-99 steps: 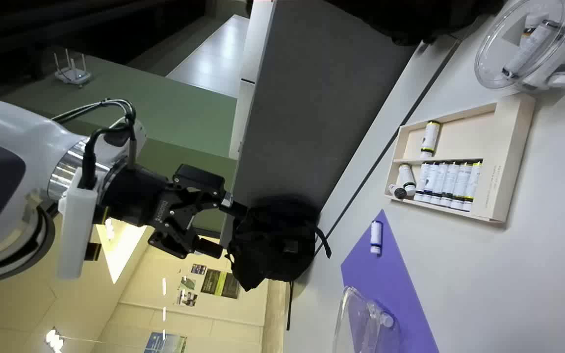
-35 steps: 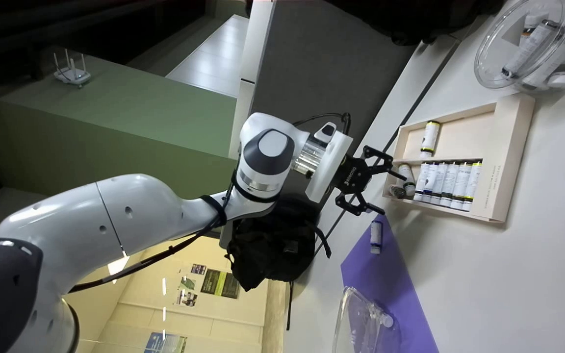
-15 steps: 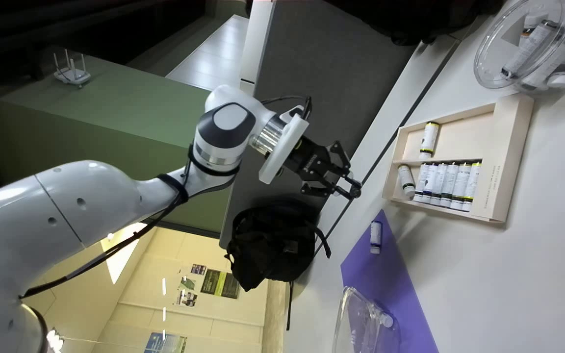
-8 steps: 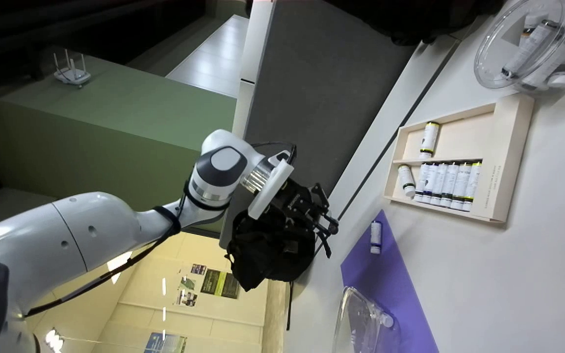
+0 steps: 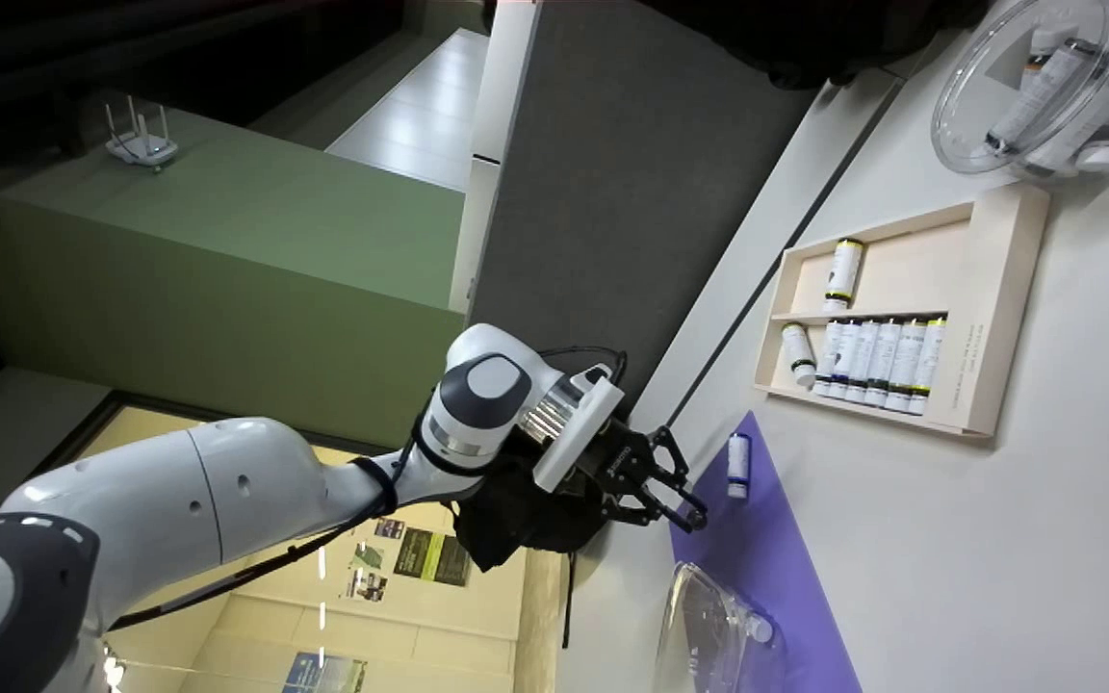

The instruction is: Pick up a bottle from the tray and put it on the table

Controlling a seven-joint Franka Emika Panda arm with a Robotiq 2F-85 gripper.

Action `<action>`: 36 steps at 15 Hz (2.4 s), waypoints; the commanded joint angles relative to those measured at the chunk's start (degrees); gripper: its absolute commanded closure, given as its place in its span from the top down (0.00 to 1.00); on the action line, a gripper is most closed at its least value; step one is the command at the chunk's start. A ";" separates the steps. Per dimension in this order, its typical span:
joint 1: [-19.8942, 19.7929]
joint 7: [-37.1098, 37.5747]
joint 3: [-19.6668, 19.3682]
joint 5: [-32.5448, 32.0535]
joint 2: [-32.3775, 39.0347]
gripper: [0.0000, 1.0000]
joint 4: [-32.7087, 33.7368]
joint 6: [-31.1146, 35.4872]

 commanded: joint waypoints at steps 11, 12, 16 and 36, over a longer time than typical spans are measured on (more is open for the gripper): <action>-0.96 -2.19 0.16 -1.21 2.50 0.07 -1.06 -5.19; -1.01 -2.16 0.04 -1.24 2.83 0.07 -0.84 -6.03; -0.84 -1.29 -0.73 -1.93 3.90 0.07 -0.61 -7.21; -3.32 -1.90 -2.31 -3.64 -4.08 1.00 1.53 -10.47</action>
